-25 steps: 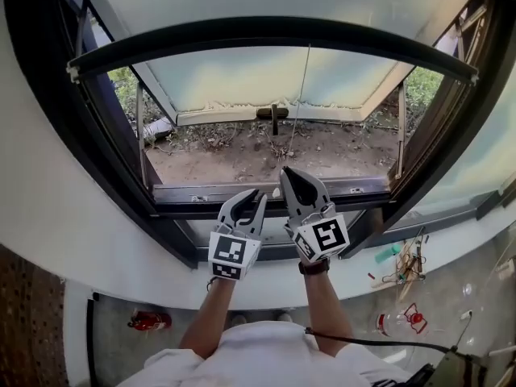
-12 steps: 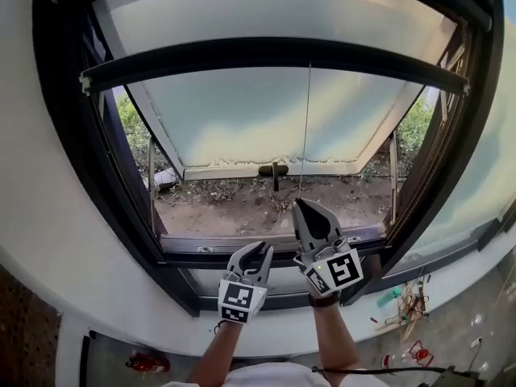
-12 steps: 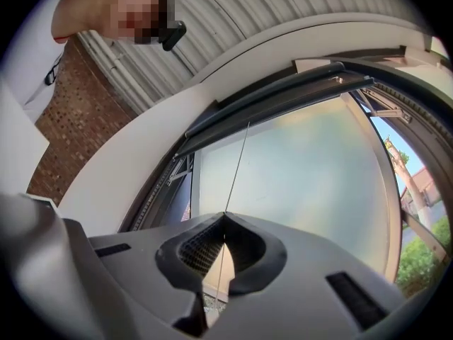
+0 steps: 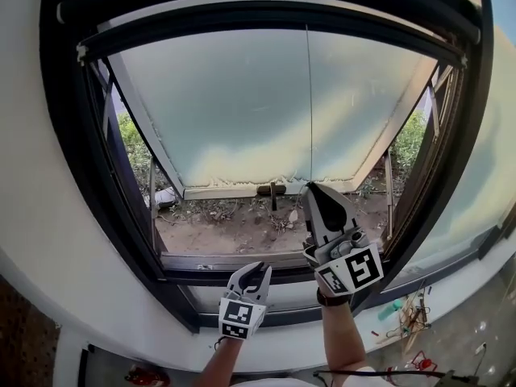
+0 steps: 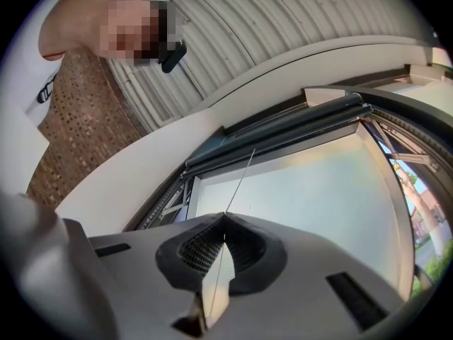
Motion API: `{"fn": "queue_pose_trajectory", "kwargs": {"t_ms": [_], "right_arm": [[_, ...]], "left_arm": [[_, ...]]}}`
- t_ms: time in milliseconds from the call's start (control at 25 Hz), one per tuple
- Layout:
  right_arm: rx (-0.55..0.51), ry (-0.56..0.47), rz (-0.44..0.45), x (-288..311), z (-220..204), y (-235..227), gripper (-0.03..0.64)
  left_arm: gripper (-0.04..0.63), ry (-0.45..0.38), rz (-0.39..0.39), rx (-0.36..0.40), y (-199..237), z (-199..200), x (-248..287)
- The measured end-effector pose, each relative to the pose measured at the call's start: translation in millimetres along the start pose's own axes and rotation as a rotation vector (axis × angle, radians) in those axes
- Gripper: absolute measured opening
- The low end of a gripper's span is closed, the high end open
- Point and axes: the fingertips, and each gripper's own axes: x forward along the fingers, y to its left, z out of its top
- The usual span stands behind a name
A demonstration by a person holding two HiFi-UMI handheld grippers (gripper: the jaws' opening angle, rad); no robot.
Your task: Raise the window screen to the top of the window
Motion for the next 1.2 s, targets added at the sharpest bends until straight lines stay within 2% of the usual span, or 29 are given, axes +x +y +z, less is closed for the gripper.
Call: {"fn": "queue_pose_trajectory", "kwargs": {"t_ms": [200, 320, 480, 600, 720, 840, 960, 1200], "right_arm": [[0.042, -0.076, 0.027, 8.9, 31.4, 2.6, 0.003], [0.077, -0.022, 0.024, 3.0, 10.0, 6.8, 0.003], [0.21, 0.138, -0.03, -30.7, -74.2, 14.4, 0.003], [0.324, 0.323, -0.113, -75.6, -153.9, 23.2, 0.003], [0.375, 0.519, -0.169, -125.7, -223.2, 41.8, 0.003], [0.389, 0.658, -0.161, -158.5, -265.6, 60.2, 0.003], [0.366, 0.695, -0.158, -163.7, -274.8, 58.9, 0.003], [0.289, 0.655, -0.153, -154.7, -258.0, 47.3, 0.003]], "left_arm": [[0.049, -0.024, 0.062, 0.0, 12.2, 1.5, -8.5], [0.049, -0.017, 0.076, -0.013, 15.8, -1.7, -10.8], [0.049, 0.006, 0.085, -0.026, 19.4, -8.2, -12.6], [0.049, 0.017, 0.097, -0.036, 24.7, -12.4, -13.6], [0.049, 0.035, 0.102, -0.038, 29.2, -19.8, -12.6], [0.049, 0.053, 0.098, -0.042, 30.4, -29.8, -10.6], [0.049, 0.072, 0.092, -0.048, 29.6, -40.0, -7.7], [0.049, 0.071, 0.095, -0.061, 27.9, -46.7, -4.9]]}}
